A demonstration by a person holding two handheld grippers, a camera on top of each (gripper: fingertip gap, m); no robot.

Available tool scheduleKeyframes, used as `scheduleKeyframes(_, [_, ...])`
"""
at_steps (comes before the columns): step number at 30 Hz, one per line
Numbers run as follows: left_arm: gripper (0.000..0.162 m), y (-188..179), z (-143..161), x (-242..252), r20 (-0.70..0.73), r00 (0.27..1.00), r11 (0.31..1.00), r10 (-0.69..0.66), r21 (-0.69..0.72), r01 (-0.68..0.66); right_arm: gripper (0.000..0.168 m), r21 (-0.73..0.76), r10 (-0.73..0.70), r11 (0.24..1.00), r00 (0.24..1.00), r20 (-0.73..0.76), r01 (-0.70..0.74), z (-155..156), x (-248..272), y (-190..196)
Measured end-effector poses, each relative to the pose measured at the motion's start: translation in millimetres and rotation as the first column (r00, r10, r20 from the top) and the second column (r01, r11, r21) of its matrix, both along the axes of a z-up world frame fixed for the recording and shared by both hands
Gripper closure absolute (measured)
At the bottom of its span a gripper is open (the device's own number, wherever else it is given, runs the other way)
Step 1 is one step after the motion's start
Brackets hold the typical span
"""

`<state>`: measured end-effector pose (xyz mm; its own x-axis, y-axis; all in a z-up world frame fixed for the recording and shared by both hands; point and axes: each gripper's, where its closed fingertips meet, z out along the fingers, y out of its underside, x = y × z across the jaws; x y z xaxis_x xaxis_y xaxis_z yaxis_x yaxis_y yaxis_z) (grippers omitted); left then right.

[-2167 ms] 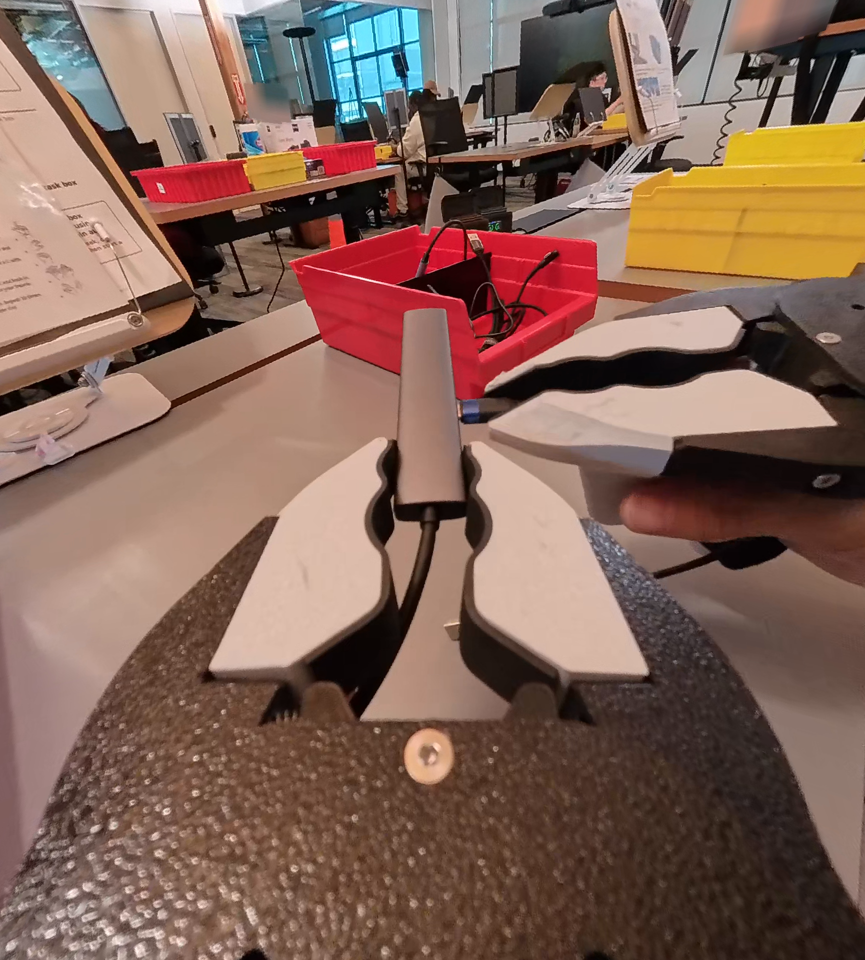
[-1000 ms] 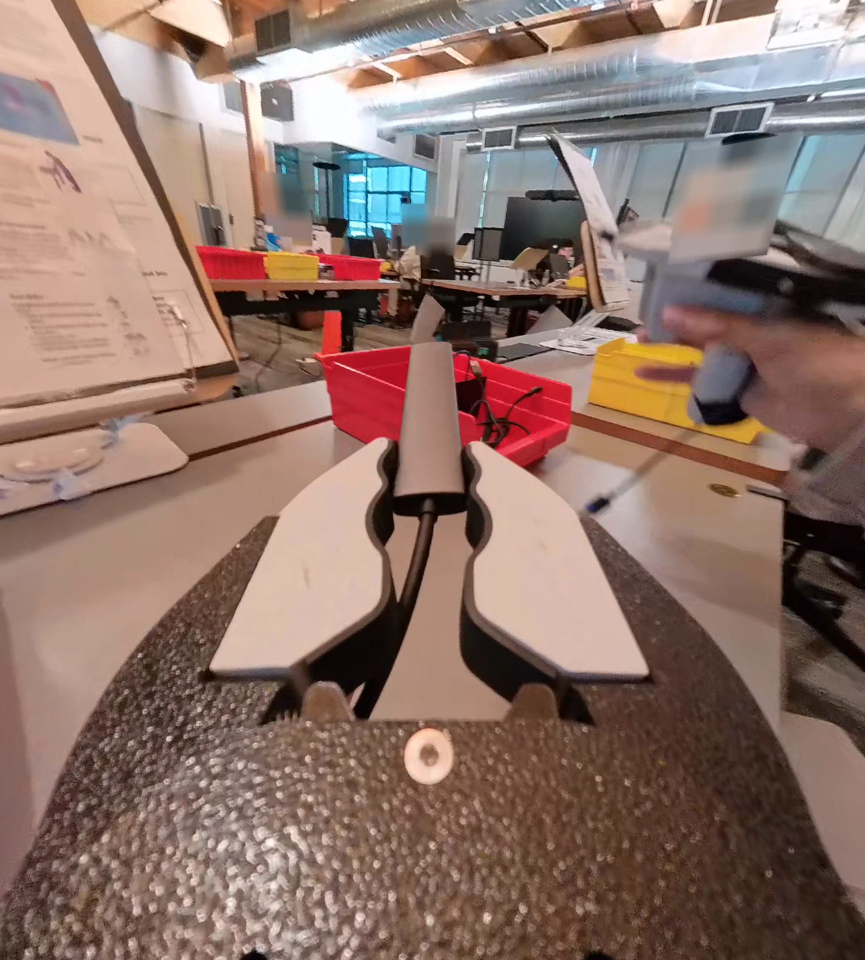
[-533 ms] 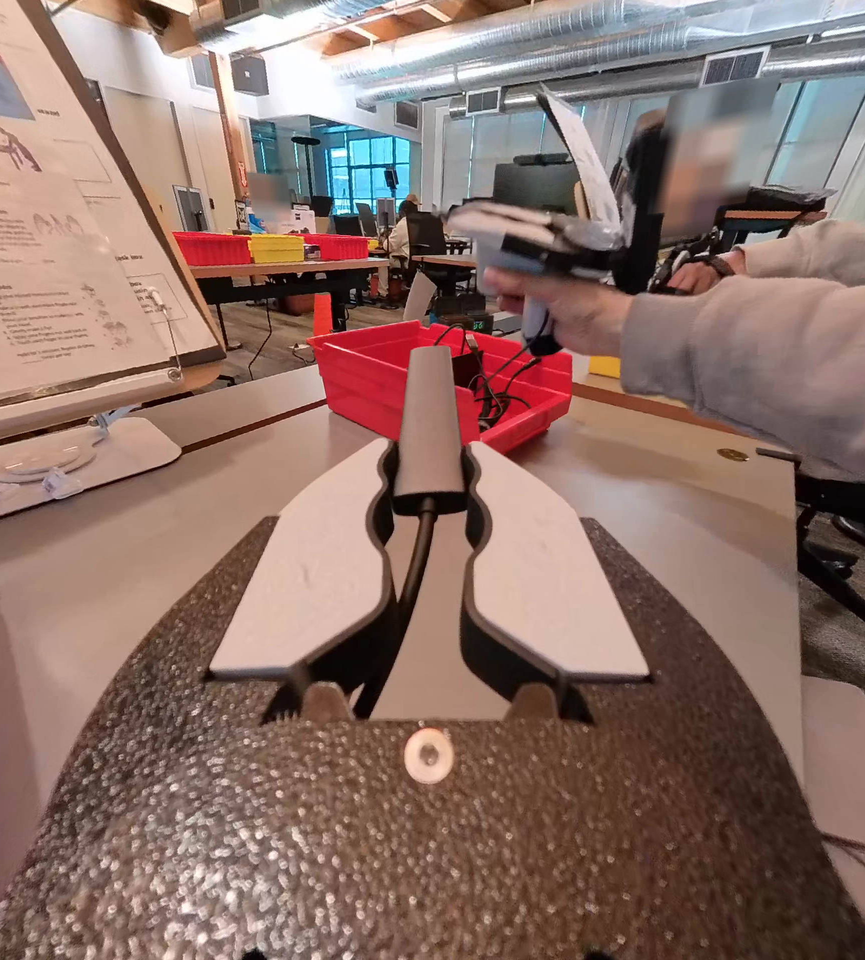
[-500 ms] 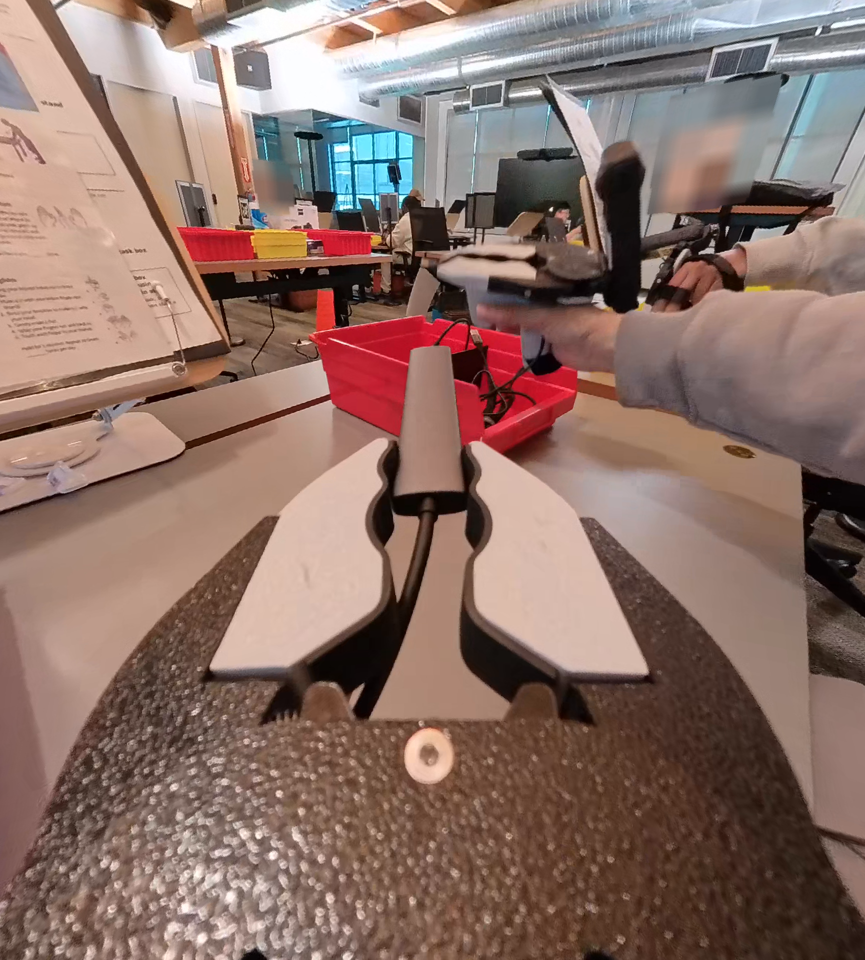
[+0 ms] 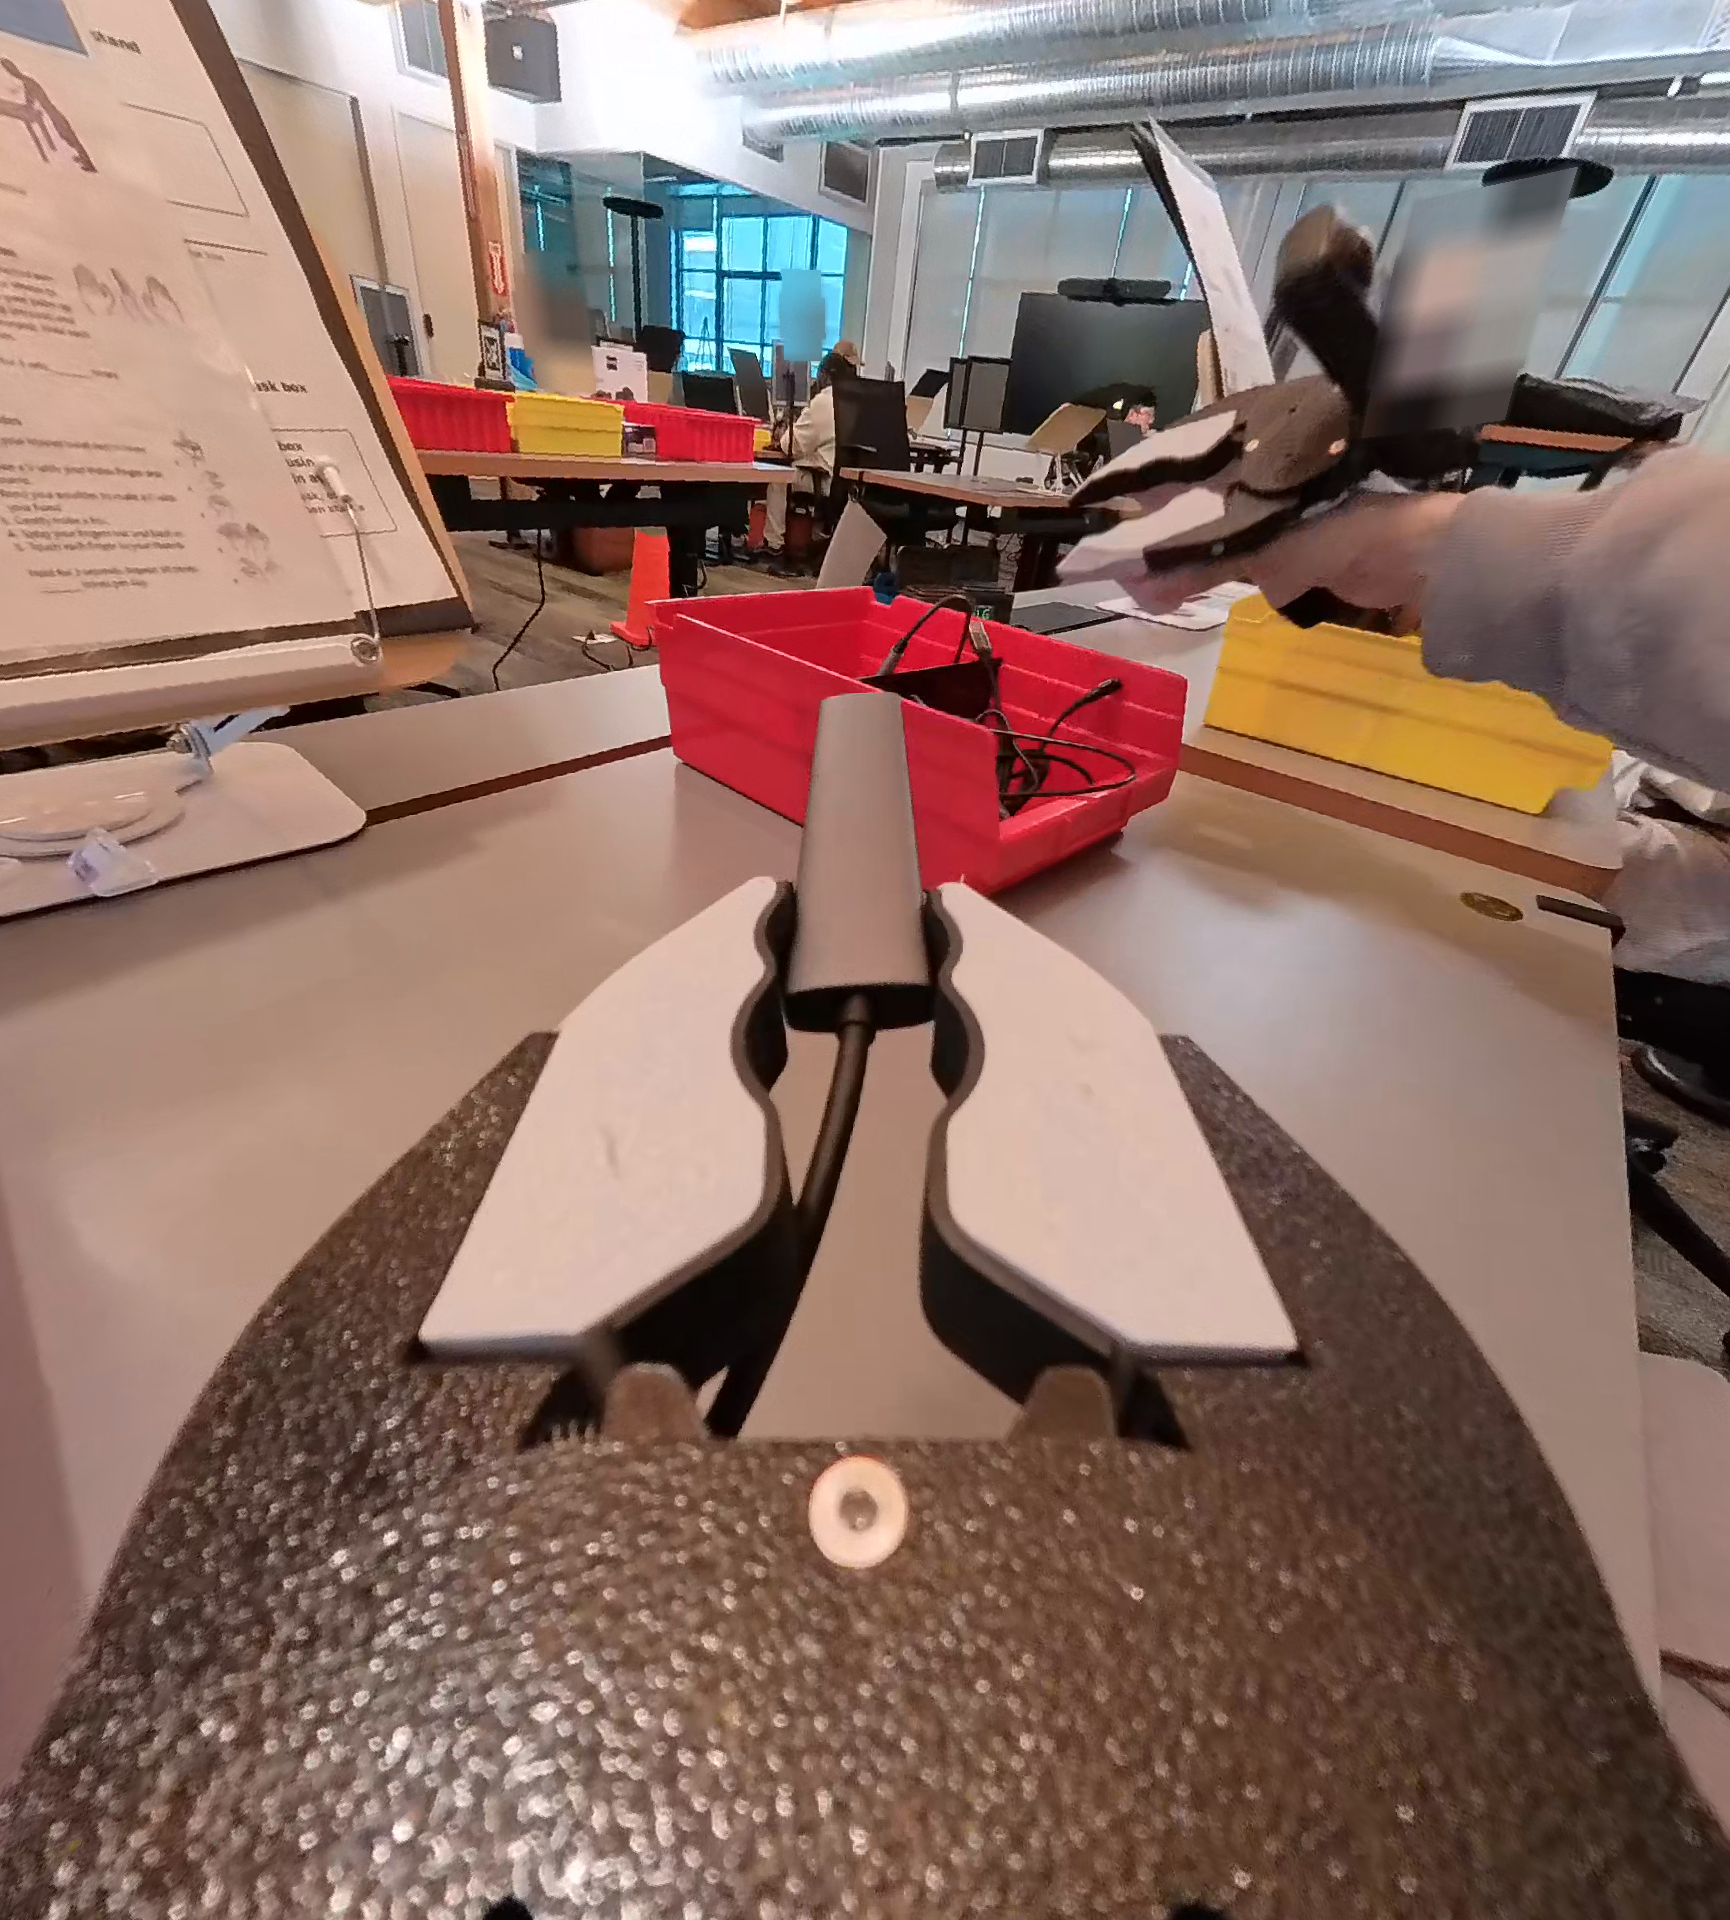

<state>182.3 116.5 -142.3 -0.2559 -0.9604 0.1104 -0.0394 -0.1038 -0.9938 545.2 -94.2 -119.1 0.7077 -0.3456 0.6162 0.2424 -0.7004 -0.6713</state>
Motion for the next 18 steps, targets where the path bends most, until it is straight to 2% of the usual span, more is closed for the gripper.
scheduleKeyframes(2, [0.139, -3.3, -0.5, 0.2, -0.002, 1.000, 1.000, -0.012, 0.005, 0.012, 0.118, 0.108, 0.007, 0.994, 0.992, -0.127, 0.007, 4.5, -27.5, 9.8])
scheduleKeyframes(3, [0.139, -5.6, -0.1, 0.0, -0.001, 1.000, 1.000, -0.022, 0.008, 0.022, 0.117, 0.166, 0.065, 0.986, 0.971, -0.231, -0.027, 0.5, -56.1, 23.0])
scheduleKeyframes(4, [0.139, -8.3, 0.7, -0.2, 0.005, 0.999, 0.999, -0.034, 0.012, 0.034, 0.115, 0.224, 0.180, 0.969, 0.914, -0.362, -0.102, -8.1, -97.8, 40.2])
scheduleKeyframes(5, [0.139, -11.0, 1.4, -0.6, 0.013, 0.999, 0.999, -0.047, 0.017, 0.047, 0.114, 0.310, 0.302, 0.937, 0.825, -0.477, -0.163, -14.8, -143.6, 57.6])
scheduleKeyframes(6, [0.139, -14.4, 2.5, -1.0, 0.026, 0.998, 0.998, -0.064, 0.021, 0.063, 0.112, 0.421, 0.399, 0.890, 0.747, -0.532, -0.176, -16.0, -182.9, 73.6])
scheduleKeyframes(8, [0.139, -25.0, 5.1, -4.0, 0.067, 0.989, 0.992, -0.129, 0.026, 0.127, 0.112, 0.694, 0.651, 0.698, 0.563, -0.509, -0.179, -6.3, -259.1, 100.6])
scheduleKeyframes(10, [0.139, -43.8, 9.9, -12.6, 0.120, 0.956, 0.964, -0.267, 0.023, 0.266, 0.111, 0.847, 0.827, 0.504, 0.379, -0.415, -0.171, 2.2, -315.4, 112.6])
scheduleKeyframes(11, [0.139, -54.8, 12.0, -19.4, 0.137, 0.924, 0.933, -0.358, 0.015, 0.359, 0.111, 0.876, 0.872, 0.439, 0.327, -0.363, -0.199, 3.5, -333.4, 114.0])
scheduleKeyframes(14, [0.139, -75.6, 13.3, -39.0, 0.147, 0.823, 0.833, -0.549, 0.020, 0.552, 0.122, 0.857, 0.935, 0.322, 0.279, -0.220, -0.403, 5.1, -365.8, 106.5])
scheduleKeyframes(16, [0.139, -83.0, 8.4, -49.1, 0.112, 0.769, 0.776, -0.629, 0.047, 0.628, 0.126, 0.795, 0.949, 0.312, 0.215, -0.232, -0.520, -0.2, -382.9, 99.3])
scheduleKeyframes(18, [0.139, -85.7, 4.3, -53.4, 0.075, 0.747, 0.751, -0.661, 0.071, 0.657, 0.128, 0.733, 0.944, 0.328, 0.173, -0.281, -0.596, -7.7, -396.5, 95.2])
